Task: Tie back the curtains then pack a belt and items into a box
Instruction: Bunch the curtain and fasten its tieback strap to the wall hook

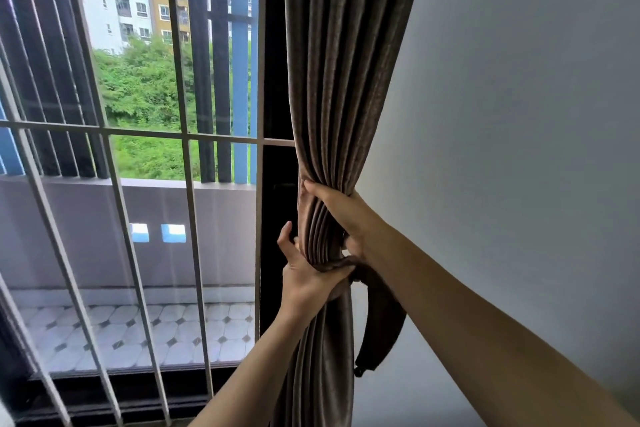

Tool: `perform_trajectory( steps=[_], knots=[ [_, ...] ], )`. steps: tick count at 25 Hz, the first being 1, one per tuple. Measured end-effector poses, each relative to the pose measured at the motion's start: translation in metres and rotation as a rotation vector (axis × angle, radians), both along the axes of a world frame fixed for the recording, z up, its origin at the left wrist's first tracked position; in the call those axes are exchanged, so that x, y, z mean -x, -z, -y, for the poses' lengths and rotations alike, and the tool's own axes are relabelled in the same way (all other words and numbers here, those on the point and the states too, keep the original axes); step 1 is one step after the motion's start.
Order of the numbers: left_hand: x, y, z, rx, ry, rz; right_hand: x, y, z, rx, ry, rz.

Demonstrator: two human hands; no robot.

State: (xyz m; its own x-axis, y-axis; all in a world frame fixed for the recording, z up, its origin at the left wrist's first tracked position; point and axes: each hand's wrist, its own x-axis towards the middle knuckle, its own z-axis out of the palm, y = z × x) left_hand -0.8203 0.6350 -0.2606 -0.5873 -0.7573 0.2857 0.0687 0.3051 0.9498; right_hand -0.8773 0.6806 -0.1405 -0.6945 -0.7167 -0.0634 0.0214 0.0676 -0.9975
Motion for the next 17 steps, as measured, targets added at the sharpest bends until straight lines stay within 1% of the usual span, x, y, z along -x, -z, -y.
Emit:
perform_trajectory(
  steps=[4,6,7,9,10,11,12,14,15,17],
  knots=[
    [0.006,-0.006,-0.002,-0.018,-0.021,0.01,0.007,0.001,-0.003,-0.003,-0.03,0.02],
    [0.01,-0.004,-0.002,-0.027,-0.051,0.03,0.012,0.004,-0.009,-0.01,-0.096,-0.028],
    [0.011,-0.002,-0.001,-0.034,-0.068,0.054,0.015,0.005,-0.015,-0.012,-0.175,-0.064],
    [0.011,-0.002,0.001,-0.047,-0.108,0.119,0.031,0.008,-0.029,0.02,-0.391,-0.073],
    [0.01,-0.003,0.002,-0.055,-0.112,0.14,0.043,0.013,-0.035,0.024,-0.463,-0.074],
    [0.008,-0.003,0.004,-0.068,-0.111,0.142,0.057,0.021,-0.042,-0.022,-0.483,-0.138],
    [0.007,-0.003,0.005,-0.083,-0.112,0.137,0.069,0.03,-0.047,-0.116,-0.447,-0.289],
    [0.005,-0.003,0.005,-0.084,-0.11,0.129,0.083,0.048,-0.055,-0.363,-0.37,-0.736],
    [0.005,-0.003,0.004,-0.078,-0.1,0.128,0.088,0.058,-0.057,-0.431,-0.36,-0.919],
    [0.005,-0.001,0.001,-0.07,-0.082,0.119,0.088,0.072,-0.059,-0.479,-0.328,-1.129]
  ],
)
